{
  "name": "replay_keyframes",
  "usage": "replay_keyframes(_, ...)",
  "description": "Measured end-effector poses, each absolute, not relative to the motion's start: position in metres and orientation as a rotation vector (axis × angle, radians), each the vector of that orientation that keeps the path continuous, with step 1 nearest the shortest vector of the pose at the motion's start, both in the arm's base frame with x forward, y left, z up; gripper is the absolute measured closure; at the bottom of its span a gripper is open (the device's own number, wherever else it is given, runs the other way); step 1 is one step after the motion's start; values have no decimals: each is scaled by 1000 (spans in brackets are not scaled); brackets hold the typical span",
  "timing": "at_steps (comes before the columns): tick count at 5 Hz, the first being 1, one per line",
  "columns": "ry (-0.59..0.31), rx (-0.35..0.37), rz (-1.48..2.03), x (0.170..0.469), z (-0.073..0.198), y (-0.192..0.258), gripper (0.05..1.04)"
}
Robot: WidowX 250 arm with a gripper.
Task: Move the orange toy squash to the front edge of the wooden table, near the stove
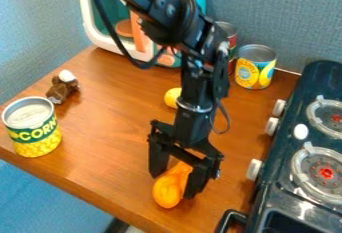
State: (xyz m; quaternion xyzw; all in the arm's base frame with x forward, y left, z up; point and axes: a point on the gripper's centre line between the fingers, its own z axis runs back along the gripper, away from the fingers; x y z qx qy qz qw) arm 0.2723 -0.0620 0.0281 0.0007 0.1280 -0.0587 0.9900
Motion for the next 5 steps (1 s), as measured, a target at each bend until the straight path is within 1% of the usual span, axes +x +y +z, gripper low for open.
replay_keyframes(1, 195, -25, -109, 276, 57, -50, 73)
replay_keyframes(2, 133, -67, -67, 292, 90, -30, 73)
replay_keyframes(3, 51, -66, -46, 317, 123, -5, 73)
replay_keyframes(4, 36, -27, -66, 336, 121, 16, 73)
replay_keyframes(5, 53, 3, -128, 346, 112, 22, 73)
